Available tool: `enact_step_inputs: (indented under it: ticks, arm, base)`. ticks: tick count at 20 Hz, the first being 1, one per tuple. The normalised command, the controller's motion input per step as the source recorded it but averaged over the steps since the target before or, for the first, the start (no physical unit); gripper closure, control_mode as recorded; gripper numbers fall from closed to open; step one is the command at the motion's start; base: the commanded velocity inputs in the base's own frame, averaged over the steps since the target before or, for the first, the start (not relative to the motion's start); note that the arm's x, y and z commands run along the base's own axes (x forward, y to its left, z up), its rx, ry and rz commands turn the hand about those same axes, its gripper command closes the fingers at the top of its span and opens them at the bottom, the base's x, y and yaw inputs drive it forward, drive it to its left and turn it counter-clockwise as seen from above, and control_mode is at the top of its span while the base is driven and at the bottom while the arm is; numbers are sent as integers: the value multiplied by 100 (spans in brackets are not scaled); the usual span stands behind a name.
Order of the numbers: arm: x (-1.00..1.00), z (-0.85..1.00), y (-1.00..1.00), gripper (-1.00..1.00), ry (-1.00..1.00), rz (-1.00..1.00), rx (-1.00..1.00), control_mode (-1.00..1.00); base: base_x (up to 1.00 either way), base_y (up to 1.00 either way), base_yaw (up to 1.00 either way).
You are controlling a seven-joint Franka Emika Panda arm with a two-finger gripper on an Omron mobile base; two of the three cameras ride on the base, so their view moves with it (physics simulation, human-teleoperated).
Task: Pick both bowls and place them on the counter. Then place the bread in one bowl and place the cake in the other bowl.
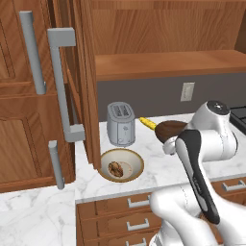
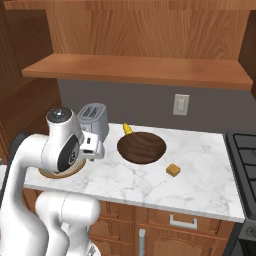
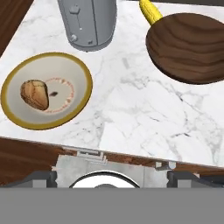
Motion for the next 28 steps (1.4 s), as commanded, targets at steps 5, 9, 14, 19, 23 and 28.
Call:
enact_step_inputs:
  ticks: [5, 9, 14, 19, 23, 28]
  arm:
    - [-20, 29, -60, -100, 0, -12, 0, -100]
    - [-8, 28, -66, -100, 0, -7, 0, -100]
    - [-6, 2, -63, -100, -1, -1, 0, -100]
    - [1, -20, -63, -100, -2, 1, 0, -100]
    - [6, -32, -59, -100, 0, 3, 0, -100]
    - [26, -27, -61, -100, 0, 2, 0, -100]
  base:
    - [0, 0, 0]
    - [0, 0, 0]
    - [0, 0, 0]
    - [0, 0, 0]
    - [0, 0, 0]
    - [0, 0, 0]
